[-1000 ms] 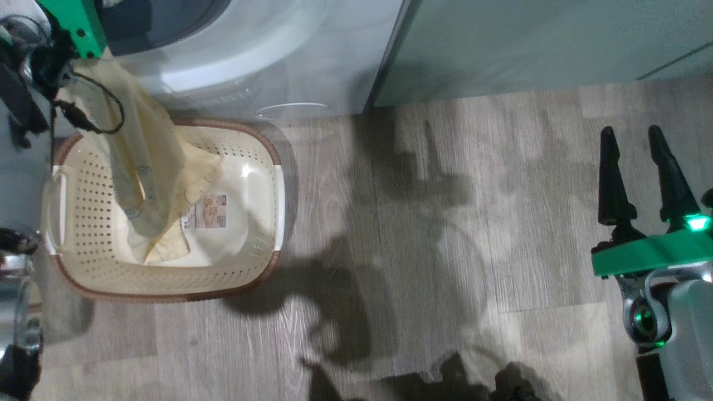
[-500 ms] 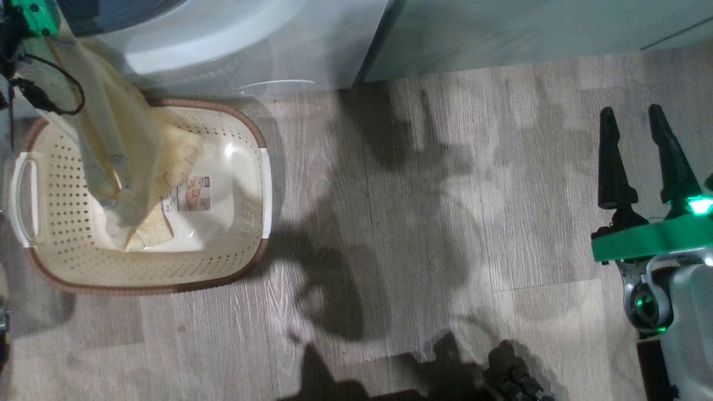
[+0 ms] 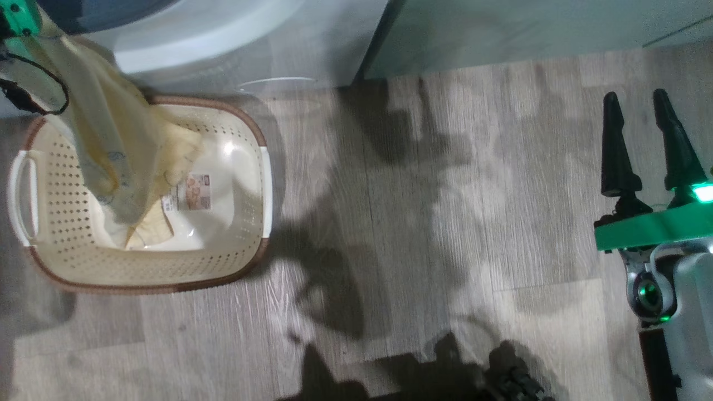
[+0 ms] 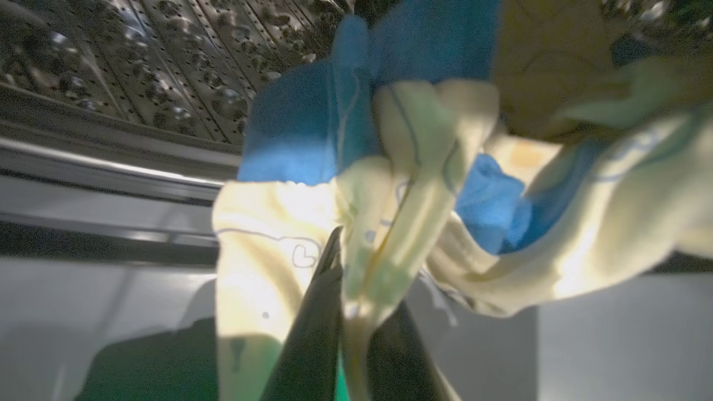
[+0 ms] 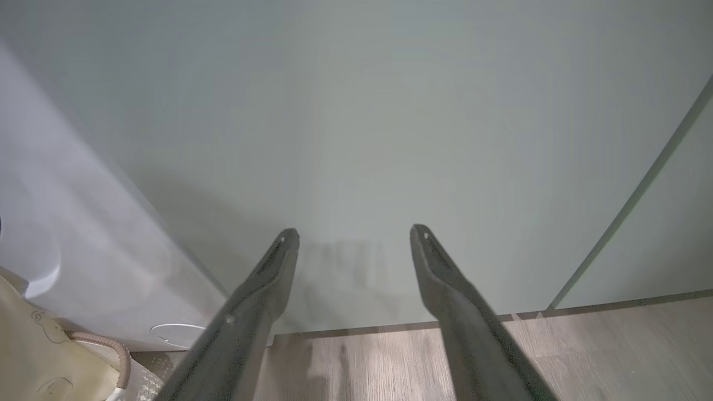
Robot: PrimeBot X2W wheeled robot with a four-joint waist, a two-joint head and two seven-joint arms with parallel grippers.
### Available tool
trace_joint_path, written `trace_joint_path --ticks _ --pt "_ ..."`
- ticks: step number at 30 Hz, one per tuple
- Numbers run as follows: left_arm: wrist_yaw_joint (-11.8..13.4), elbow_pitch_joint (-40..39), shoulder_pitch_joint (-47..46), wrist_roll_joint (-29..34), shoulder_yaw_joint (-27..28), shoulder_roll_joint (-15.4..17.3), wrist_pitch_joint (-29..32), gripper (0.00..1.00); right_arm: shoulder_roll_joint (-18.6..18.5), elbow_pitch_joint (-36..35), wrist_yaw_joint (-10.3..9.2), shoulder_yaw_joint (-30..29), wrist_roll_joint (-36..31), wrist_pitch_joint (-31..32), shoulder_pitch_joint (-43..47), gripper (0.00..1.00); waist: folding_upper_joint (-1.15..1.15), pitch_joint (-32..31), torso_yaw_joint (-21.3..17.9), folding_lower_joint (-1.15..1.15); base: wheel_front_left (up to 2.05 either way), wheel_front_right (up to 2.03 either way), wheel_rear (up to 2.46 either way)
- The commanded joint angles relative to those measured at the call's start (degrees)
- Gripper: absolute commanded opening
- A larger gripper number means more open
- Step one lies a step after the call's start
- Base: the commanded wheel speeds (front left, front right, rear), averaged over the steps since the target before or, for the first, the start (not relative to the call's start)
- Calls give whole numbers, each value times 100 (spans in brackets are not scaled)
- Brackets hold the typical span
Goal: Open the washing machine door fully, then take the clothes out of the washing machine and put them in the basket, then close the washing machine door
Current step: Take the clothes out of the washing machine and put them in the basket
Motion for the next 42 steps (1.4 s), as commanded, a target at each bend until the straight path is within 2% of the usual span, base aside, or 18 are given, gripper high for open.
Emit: trace_joint_path --ticks 1,9,22,28,32,42 --pt "-32 -117 -33 -63 79 277 -107 0 20 -136 1 53 21 -37 93 100 0 -98 46 -1 0 0 0" --pt "-197 -114 535 -458 300 21 -891 0 21 -77 1 -4 -10 -37 297 100 0 -604 248 -1 0 0 0" --pt "-200 -707 2276 -1042 589 -901 -2049 0 -44 -17 1 -82 -65 -37 714 100 0 -1318 589 -1 0 0 0" --pt "-54 -1071 3124 -1176 642 -1188 -2280 0 -106 -26 1 -87 -74 -37 839 100 0 -1475 682 -1 0 0 0" --pt "141 -1170 3679 -1147 609 -1227 -2293 0 -132 -33 1 -50 -67 -37 857 100 0 -1492 684 -1 0 0 0" --pt "53 -834 3862 -1100 382 -1315 -2047 0 -162 -82 1 6 -36 -37 745 100 0 -1263 607 -1 0 0 0"
